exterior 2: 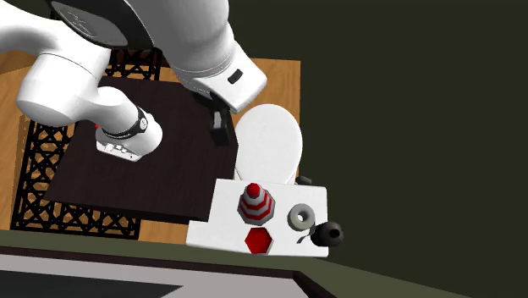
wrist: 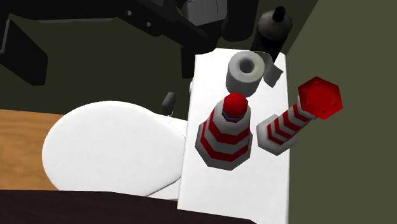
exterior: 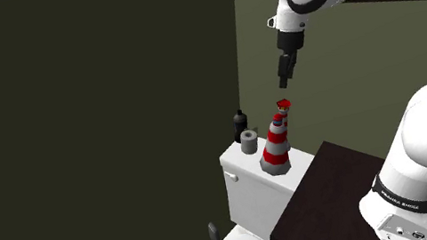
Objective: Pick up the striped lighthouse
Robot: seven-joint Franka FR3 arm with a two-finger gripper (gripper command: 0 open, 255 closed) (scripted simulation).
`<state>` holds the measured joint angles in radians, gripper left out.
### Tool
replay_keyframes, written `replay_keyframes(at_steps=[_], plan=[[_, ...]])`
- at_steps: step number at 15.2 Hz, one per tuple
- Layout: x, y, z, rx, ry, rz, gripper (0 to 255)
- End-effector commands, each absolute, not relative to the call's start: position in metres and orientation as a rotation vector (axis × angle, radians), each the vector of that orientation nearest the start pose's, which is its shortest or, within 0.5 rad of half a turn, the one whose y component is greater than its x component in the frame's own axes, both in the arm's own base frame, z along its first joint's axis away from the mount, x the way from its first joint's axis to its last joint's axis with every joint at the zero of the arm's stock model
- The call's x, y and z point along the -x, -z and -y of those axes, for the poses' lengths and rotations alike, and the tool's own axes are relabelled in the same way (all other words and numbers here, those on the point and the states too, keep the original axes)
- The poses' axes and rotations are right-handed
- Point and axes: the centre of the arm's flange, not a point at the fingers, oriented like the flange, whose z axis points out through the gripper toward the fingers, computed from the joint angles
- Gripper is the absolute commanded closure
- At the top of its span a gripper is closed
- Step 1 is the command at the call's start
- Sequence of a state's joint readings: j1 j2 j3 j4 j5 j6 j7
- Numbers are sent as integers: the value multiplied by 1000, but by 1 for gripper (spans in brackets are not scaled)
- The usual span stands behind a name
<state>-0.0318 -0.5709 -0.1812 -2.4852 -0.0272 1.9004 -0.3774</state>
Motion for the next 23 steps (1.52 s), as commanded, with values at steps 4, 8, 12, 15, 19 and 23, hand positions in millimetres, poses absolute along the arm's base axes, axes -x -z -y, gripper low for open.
replay_keyframes(at_steps=[4, 8, 12, 15, 19, 23], plan=[[-387, -419, 119, 3034, -26, 380, 0], [-404, -374, 144, 3019, -49, 434, 0], [-421, -329, 168, 3003, -72, 487, 0], [-435, -295, 185, 2990, -88, 527, 0], [-436, -274, 188, 2988, -91, 532, 0], [-436, -250, 188, 2988, -91, 532, 0]])
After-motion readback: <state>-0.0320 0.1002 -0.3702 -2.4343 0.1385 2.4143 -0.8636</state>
